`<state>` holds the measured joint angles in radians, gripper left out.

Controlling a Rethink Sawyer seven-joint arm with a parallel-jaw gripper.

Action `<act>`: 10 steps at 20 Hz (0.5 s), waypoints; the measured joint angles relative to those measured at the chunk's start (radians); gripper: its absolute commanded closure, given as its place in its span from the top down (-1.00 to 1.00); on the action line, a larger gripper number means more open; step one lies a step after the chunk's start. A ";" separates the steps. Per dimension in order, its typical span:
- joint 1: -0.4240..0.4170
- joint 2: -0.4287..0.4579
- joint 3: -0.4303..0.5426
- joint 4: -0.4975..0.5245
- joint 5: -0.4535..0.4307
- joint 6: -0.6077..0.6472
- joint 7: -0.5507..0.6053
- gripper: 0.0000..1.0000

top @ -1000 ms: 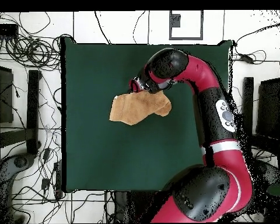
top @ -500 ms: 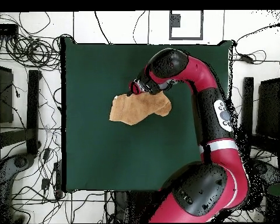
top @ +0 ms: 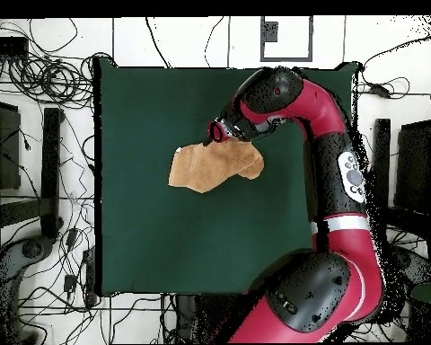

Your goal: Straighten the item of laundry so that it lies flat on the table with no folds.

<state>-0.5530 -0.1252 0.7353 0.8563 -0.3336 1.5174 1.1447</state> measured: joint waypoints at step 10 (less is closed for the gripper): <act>-0.001 0.000 0.000 -0.030 0.000 0.022 0.000 1.00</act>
<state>-0.5544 -0.1251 0.7353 0.8261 -0.3336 1.5392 1.1447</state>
